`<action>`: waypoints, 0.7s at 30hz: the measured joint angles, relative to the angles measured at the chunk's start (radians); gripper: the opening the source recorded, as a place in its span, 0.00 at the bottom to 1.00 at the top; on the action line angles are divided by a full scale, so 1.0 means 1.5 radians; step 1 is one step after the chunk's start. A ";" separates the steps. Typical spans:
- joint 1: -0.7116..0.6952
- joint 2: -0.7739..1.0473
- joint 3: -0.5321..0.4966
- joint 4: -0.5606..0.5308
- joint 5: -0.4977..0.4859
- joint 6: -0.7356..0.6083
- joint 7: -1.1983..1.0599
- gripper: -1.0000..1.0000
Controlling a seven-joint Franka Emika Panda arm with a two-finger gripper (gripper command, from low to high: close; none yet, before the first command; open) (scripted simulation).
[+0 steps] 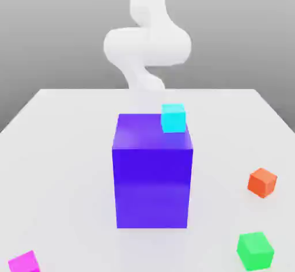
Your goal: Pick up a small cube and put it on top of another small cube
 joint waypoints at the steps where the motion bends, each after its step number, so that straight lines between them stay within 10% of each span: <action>1: -0.008 0.026 -0.001 0.003 0.000 0.007 0.012 0.50; 21: -0.134 0.512 -0.053 0.051 0.009 0.127 0.220 0.50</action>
